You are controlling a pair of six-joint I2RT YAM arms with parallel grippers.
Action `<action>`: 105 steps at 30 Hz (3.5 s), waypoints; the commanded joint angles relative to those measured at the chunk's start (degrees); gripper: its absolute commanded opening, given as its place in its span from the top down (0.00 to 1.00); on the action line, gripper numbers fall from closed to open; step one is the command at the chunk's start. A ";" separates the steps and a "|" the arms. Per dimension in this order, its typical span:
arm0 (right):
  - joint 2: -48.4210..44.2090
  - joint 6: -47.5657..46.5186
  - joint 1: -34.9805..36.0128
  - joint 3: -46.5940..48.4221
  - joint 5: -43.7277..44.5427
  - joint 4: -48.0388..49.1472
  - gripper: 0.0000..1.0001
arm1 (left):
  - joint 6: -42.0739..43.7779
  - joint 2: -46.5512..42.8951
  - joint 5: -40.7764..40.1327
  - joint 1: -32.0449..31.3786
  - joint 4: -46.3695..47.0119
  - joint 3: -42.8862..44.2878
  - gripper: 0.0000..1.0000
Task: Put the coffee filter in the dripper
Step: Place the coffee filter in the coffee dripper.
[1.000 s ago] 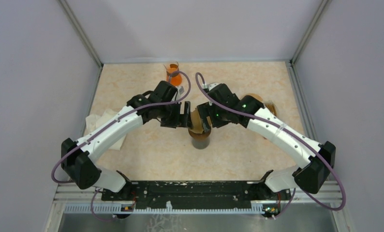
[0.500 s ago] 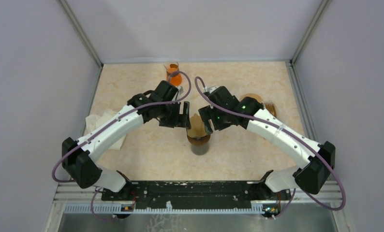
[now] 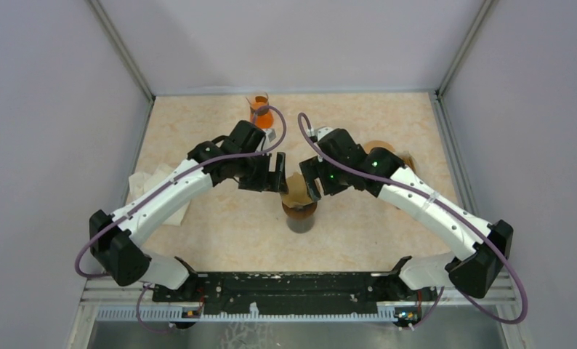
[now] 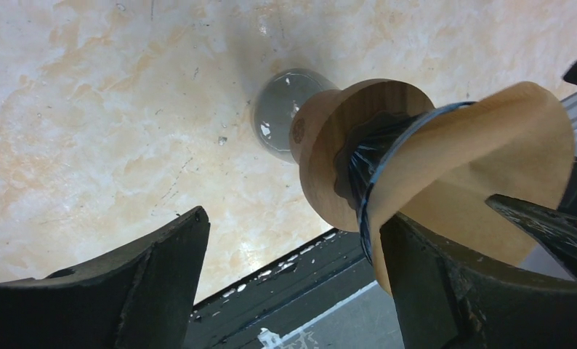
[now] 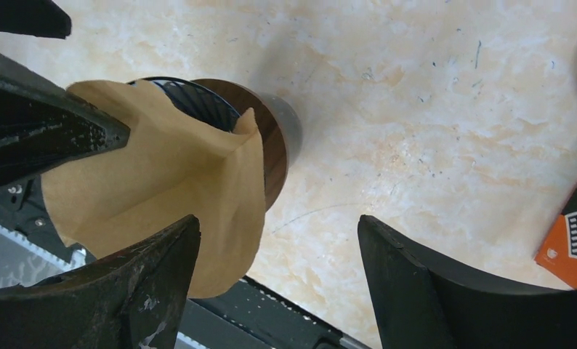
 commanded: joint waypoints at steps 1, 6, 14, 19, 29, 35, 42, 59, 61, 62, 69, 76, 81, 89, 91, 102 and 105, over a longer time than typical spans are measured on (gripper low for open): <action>-1.90 -0.05 -0.48 0.74 -2.62 4.43 0.20 | 1.56 -3.00 3.15 -0.08 2.11 1.77 0.08; -1.44 0.94 -0.51 0.63 -4.25 6.91 0.20 | 1.80 -3.87 3.82 -0.10 2.96 1.08 0.07; 1.39 0.71 -0.47 -0.79 -9.29 9.32 0.20 | 1.75 -2.14 2.37 -0.12 3.39 0.70 0.06; 2.72 -0.32 -0.47 -2.45 -11.89 8.57 0.20 | 1.69 -1.19 1.72 -0.15 3.30 0.59 0.06; 1.46 -3.77 -0.47 -3.00 -13.93 4.95 0.20 | 1.26 0.09 0.17 -0.14 3.13 0.43 0.07; 1.43 -5.66 -0.45 -3.39 -13.85 3.59 0.20 | 1.09 0.25 -0.79 -0.16 2.74 0.31 0.07; 1.70 -6.31 -0.47 -2.48 -12.85 2.99 0.20 | 0.85 0.51 -1.25 -0.16 2.40 0.45 0.07; 2.56 -1.70 -0.10 -2.36 -10.17 8.89 0.20 | 1.27 -0.03 -0.74 -0.16 2.36 0.35 0.07; 3.18 -2.00 0.26 -2.20 -9.85 8.28 0.19 | 1.22 0.01 -0.80 -0.15 2.48 0.22 0.07; 3.46 -2.17 0.53 -2.13 -9.81 7.88 0.19 | 1.26 0.05 -0.81 -0.16 2.52 0.22 0.07; 3.94 -4.07 1.29 -1.45 -9.75 4.36 0.19 | 1.44 0.45 -1.43 -0.16 2.51 0.24 0.07; 4.13 -5.71 1.33 -1.10 -8.78 2.98 0.19 | 1.27 0.82 -2.08 -0.16 2.08 0.24 0.07; 4.18 -6.06 1.30 -0.40 -8.93 2.91 0.19 | 1.09 0.95 -2.18 -0.16 1.88 0.31 0.07; 2.94 -5.50 1.30 -0.10 -8.78 4.29 0.18 | 0.99 0.51 -1.76 -0.16 2.22 0.41 0.07; 2.48 -4.81 1.29 0.03 -8.16 5.14 0.17 | 1.09 0.21 -1.89 -0.16 2.41 0.42 0.06; -1.29 -2.30 1.29 0.03 -4.94 8.33 0.15 | 0.84 -1.69 -1.00 -0.16 3.91 0.19 0.03; -2.65 -1.78 1.29 -0.24 -4.32 9.27 0.14 | 0.84 -2.39 -0.96 -0.16 3.93 0.18 0.02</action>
